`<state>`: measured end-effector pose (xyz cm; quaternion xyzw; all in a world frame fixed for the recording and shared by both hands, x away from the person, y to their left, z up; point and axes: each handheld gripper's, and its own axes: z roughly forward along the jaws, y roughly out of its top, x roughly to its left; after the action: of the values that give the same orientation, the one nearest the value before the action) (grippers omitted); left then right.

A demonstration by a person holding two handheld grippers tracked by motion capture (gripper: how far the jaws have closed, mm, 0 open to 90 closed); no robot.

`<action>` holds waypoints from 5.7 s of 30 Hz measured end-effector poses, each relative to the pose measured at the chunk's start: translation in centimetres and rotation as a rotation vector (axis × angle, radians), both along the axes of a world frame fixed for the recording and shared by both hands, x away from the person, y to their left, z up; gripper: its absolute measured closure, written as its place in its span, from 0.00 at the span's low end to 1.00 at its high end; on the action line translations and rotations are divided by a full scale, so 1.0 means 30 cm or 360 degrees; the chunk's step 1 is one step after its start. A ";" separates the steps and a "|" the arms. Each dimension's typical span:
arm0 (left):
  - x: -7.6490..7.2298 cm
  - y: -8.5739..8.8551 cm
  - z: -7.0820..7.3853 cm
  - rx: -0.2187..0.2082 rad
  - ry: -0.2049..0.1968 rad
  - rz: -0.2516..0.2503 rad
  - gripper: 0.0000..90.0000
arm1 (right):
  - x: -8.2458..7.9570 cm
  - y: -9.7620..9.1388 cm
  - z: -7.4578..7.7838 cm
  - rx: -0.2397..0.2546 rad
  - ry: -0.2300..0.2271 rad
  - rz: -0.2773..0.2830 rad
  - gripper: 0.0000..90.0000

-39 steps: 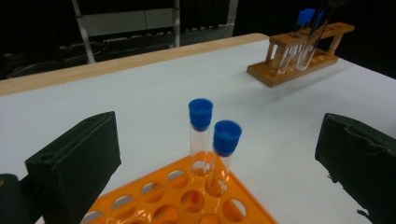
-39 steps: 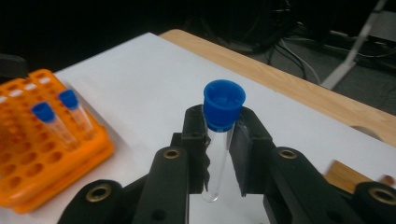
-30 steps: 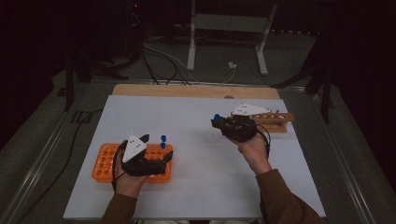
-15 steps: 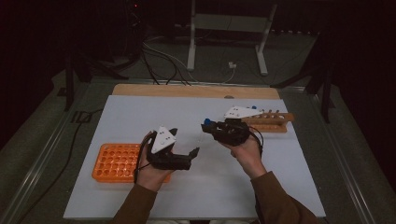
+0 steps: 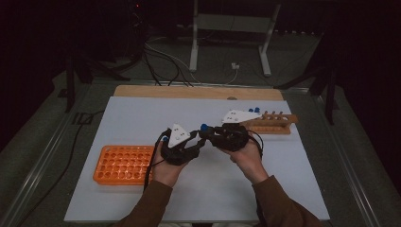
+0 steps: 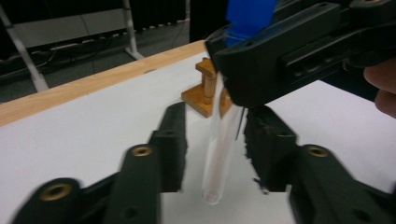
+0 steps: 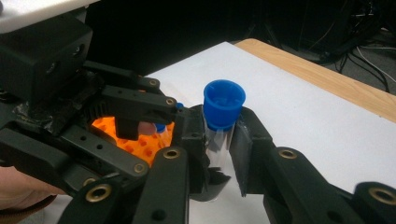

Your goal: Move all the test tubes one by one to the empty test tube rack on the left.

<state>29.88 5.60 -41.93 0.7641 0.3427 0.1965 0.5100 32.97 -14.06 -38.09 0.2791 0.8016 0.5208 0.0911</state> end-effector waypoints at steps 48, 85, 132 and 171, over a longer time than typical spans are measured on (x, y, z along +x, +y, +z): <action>-0.079 0.245 -0.059 -0.0082 -0.0055 0.0095 0.86 | 0.025 -0.283 -0.073 0.0040 -0.0044 -0.0485 0.00; -0.115 0.275 -0.218 0.0164 0.0080 0.0209 0.86 | 0.002 -0.345 -0.086 0.0100 -0.0050 -0.0522 0.00; -0.149 0.296 -0.190 0.0185 0.0118 0.0255 0.62 | 0.037 -0.442 -0.122 0.0023 -0.0039 -0.0680 0.00; -0.118 0.449 -0.144 -0.0049 0.0073 0.0369 0.00 | 0.212 -0.533 -0.124 -0.0082 0.0016 -0.0931 0.01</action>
<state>26.34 19.05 -46.25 0.7157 0.4434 0.2313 0.4876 39.31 -30.04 -41.82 0.4985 0.7006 0.4504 0.2403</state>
